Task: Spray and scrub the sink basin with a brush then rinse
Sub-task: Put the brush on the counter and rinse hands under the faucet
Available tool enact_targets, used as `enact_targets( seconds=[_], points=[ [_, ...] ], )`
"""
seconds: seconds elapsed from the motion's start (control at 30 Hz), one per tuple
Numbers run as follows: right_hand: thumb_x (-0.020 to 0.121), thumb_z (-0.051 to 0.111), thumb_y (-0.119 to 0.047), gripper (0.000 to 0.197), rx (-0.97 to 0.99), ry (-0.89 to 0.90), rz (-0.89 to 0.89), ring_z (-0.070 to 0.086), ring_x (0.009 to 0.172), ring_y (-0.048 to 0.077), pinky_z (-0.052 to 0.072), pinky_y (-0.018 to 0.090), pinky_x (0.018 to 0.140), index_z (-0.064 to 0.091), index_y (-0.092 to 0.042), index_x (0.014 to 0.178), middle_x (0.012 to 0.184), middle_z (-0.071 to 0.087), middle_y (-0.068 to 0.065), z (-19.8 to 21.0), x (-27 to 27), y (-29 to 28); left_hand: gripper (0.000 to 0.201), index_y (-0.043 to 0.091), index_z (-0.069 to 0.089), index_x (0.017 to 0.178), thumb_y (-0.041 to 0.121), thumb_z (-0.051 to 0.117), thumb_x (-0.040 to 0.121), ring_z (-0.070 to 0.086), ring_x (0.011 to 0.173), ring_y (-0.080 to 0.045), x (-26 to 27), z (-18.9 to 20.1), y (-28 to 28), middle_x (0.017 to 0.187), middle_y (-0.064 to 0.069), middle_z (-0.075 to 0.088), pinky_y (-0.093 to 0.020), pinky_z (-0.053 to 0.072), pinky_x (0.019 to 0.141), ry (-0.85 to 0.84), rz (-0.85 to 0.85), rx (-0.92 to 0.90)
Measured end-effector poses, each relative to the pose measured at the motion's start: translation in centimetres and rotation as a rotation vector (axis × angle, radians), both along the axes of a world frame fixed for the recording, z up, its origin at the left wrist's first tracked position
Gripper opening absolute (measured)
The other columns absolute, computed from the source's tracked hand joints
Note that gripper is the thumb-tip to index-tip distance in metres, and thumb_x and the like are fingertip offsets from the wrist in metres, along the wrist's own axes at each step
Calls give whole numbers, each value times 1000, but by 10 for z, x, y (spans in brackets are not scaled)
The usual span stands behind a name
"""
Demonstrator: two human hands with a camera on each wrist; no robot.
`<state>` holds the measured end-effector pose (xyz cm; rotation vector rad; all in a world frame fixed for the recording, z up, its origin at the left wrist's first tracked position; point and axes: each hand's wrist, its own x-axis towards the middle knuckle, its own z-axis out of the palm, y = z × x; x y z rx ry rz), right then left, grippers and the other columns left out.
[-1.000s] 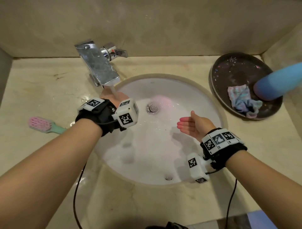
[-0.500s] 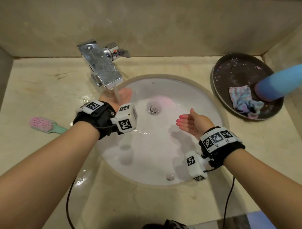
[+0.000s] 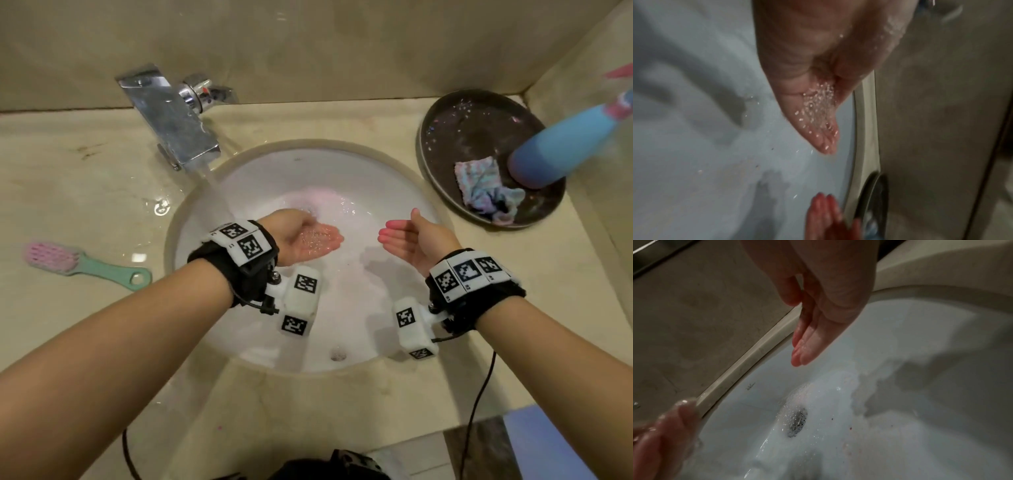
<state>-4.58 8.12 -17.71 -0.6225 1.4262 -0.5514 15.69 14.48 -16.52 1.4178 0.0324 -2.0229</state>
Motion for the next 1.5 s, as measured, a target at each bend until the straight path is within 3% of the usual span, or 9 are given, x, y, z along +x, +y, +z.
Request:
enact_targets(
  seconds=[0.13,0.23,0.3,0.47,0.57,0.67,0.9,1.23,1.5],
  points=[
    [103,28,-36,50,-13,24,-1,68,53,13,57,23,58,58,-3,80,70,68,11,1,-11,1,40,-1,57,99,23,26,104,62,100,-27,-28,-9,5,107,-15,64,-31,52,80,-172,-332,31],
    [102,29,-36,49,-7,38,13,67,59,15,57,24,61,59,-4,80,80,64,13,0,-16,3,41,-4,56,115,24,28,104,56,117,-30,-21,-20,9,126,-17,58,-34,44,91,-287,-264,49],
    [102,29,-36,49,-4,39,18,67,63,16,56,26,65,59,-3,80,81,64,13,-1,-17,4,44,-6,52,124,24,26,104,61,103,-30,-7,-28,11,129,-19,55,-34,43,92,-317,-117,64],
    [102,29,-36,49,10,41,36,65,73,20,56,26,67,59,-3,82,83,64,13,-3,-14,6,40,-1,56,102,19,21,103,62,83,-23,46,-38,20,101,-15,62,-30,48,80,-247,421,49],
    [102,29,-36,49,16,33,38,65,73,20,56,25,63,59,-3,82,83,64,13,-3,-13,6,8,4,48,73,3,46,80,55,56,-17,76,-43,24,65,-5,52,-23,50,61,-66,785,-48],
    [102,29,-36,50,20,26,37,67,67,17,57,24,61,59,-3,81,82,65,13,-4,-13,7,11,8,47,67,9,58,69,50,53,-15,90,-40,29,59,-1,43,-21,52,57,35,904,-139],
    [102,29,-36,50,9,12,31,65,75,20,57,24,62,59,-3,82,84,65,13,-2,-20,12,39,5,58,65,7,38,99,54,37,-5,72,-24,29,48,0,56,-13,45,39,-165,461,-51],
    [102,29,-36,49,2,5,19,65,75,20,56,26,67,59,-3,82,84,65,13,-2,-32,23,36,4,56,85,26,33,103,67,51,-15,-31,-38,50,73,-10,68,-24,55,54,-336,-684,39],
    [102,29,-36,49,14,31,4,64,76,20,55,27,70,59,-3,81,84,64,13,-3,-35,28,33,8,53,84,27,33,103,62,71,-18,-8,-38,36,83,-7,61,-30,48,71,-424,-466,-25]
  ],
)
